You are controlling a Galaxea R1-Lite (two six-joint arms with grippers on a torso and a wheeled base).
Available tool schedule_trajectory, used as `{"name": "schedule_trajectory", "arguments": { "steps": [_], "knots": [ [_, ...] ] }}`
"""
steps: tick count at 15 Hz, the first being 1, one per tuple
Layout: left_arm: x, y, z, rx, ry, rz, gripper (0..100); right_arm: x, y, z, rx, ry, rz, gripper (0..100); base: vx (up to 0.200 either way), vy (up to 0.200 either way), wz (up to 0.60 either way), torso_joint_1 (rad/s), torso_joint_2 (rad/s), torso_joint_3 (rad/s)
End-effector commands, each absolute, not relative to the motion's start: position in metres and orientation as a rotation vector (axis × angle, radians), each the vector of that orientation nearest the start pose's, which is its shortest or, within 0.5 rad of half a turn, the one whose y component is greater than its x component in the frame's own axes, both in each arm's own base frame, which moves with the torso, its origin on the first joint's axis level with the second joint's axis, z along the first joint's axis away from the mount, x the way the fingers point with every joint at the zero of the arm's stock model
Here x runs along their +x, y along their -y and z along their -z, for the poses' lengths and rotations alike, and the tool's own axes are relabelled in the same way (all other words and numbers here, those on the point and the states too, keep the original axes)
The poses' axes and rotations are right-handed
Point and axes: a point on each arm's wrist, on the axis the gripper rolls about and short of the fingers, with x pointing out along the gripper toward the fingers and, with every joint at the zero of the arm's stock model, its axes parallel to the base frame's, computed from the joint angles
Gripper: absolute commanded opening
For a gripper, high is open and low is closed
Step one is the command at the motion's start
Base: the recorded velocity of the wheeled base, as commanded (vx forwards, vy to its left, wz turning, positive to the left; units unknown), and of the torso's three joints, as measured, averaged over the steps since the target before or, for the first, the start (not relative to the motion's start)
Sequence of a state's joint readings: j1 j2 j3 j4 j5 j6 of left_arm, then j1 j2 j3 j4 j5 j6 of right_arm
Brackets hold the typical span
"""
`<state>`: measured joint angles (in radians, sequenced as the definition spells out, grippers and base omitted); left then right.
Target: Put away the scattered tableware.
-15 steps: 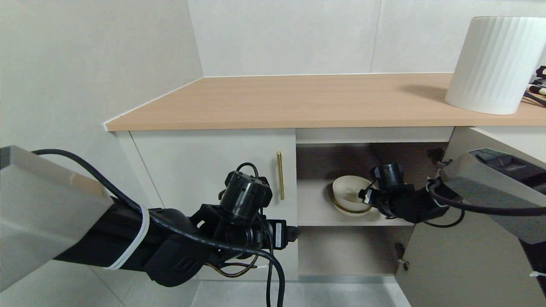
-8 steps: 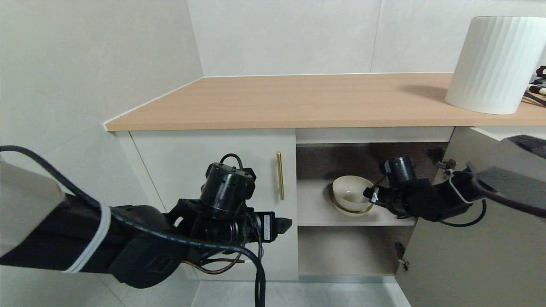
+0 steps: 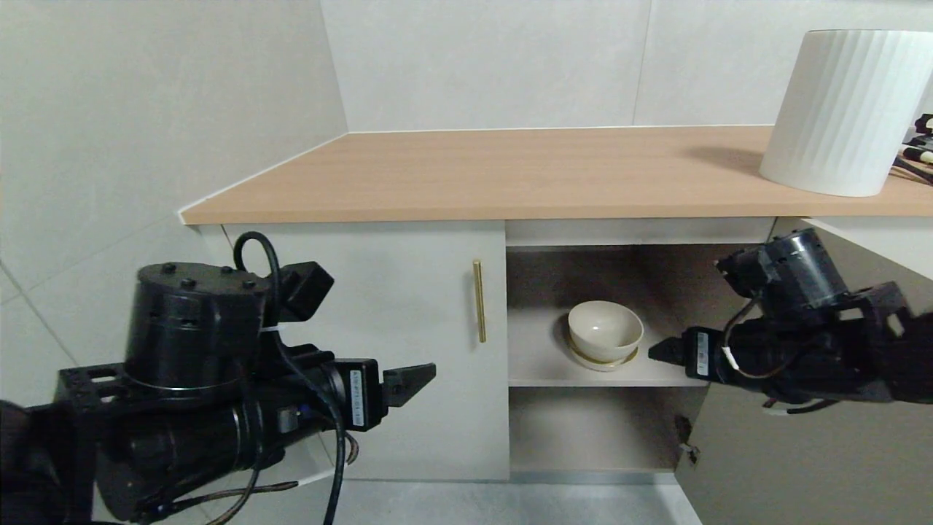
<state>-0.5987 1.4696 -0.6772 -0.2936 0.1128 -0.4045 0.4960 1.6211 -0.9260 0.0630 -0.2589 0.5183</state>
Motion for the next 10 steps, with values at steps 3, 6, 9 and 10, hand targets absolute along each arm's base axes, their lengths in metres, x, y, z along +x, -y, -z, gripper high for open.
{"name": "schedule_trajectory", "arguments": {
  "steps": [3,6,9,10],
  "knots": [
    [0.187,0.116,-0.191,-0.243,-0.498,0.353,100,0.164,-0.113,-0.197,0.175,-0.714,-0.192,100,0.0,0.0,0.0,0.0,0.0,0.0],
    [0.19,0.118,-0.187,-0.238,-0.512,0.348,100,0.163,-0.113,-0.194,0.164,-0.724,-0.191,100,-0.133,0.0,0.0,0.005,0.0,0.003],
    [0.191,0.119,-0.186,-0.234,-0.519,0.346,100,0.164,-0.114,-0.188,0.137,-0.743,-0.188,100,-0.2,0.0,0.0,0.001,0.0,0.001],
    [0.191,0.119,-0.184,-0.232,-0.525,0.345,100,0.164,-0.113,-0.188,0.136,-0.74,-0.185,100,-0.2,0.0,0.0,-0.002,0.0,0.002]
  ]
}}
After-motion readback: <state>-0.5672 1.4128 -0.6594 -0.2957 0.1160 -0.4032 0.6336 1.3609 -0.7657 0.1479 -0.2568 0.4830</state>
